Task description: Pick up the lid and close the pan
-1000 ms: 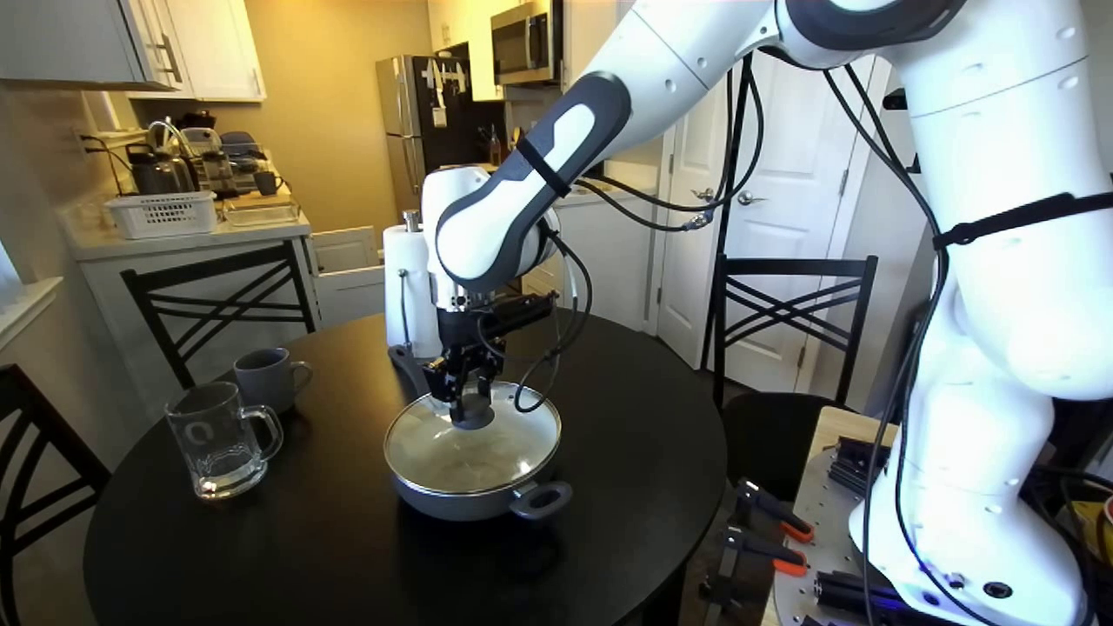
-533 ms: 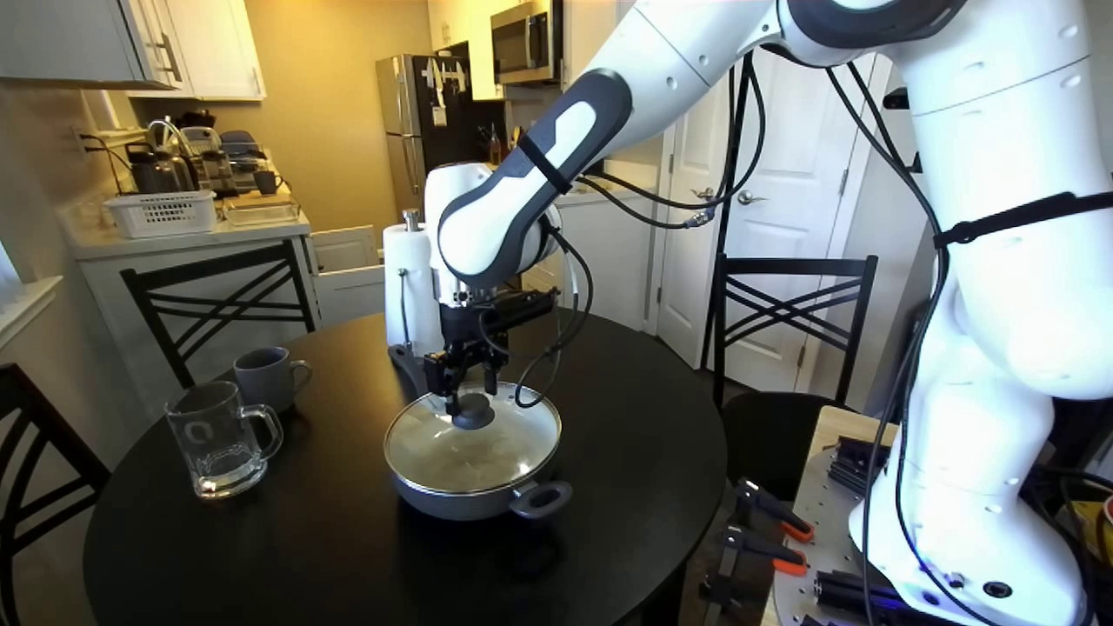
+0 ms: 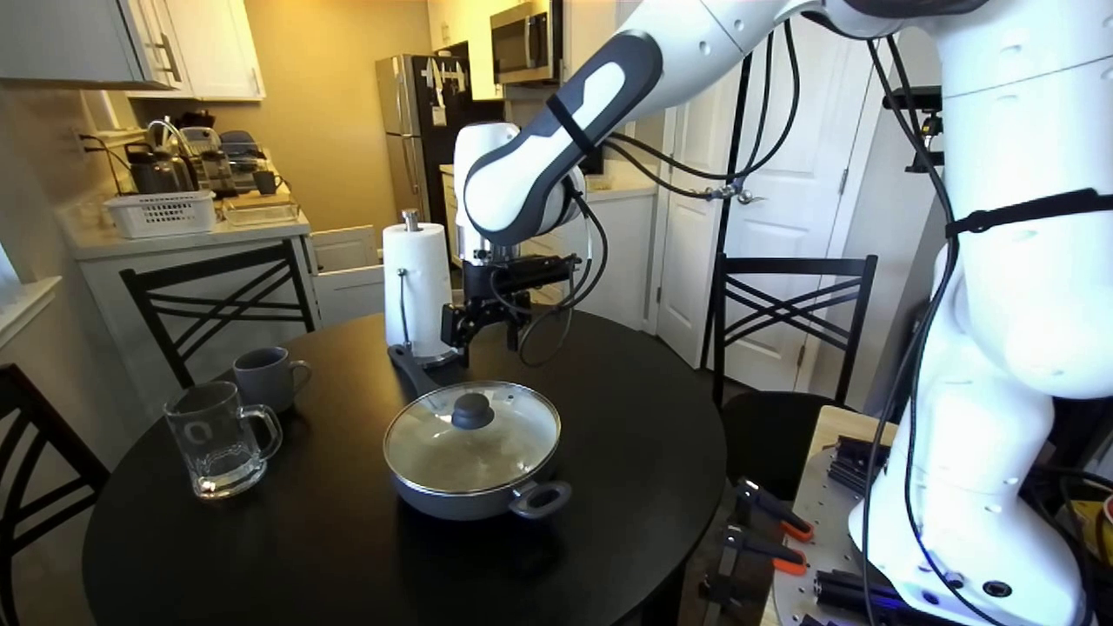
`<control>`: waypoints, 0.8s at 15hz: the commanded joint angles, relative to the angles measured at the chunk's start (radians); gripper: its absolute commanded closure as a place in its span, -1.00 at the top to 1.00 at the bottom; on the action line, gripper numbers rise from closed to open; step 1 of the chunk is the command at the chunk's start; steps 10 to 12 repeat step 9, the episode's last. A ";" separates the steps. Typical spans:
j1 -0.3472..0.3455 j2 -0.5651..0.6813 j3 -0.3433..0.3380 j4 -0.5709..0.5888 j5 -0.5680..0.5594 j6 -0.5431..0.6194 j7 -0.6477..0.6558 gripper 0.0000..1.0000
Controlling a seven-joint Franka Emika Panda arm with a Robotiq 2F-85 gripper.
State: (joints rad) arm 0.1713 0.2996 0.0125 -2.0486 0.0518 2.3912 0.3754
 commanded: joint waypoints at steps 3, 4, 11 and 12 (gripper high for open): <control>-0.007 0.007 0.012 0.005 -0.004 -0.003 0.002 1.00; -0.006 0.011 0.013 0.005 -0.003 -0.003 0.002 1.00; -0.006 0.015 0.013 0.007 -0.003 -0.003 0.002 1.00; -0.006 0.015 0.013 0.007 -0.003 -0.003 0.002 1.00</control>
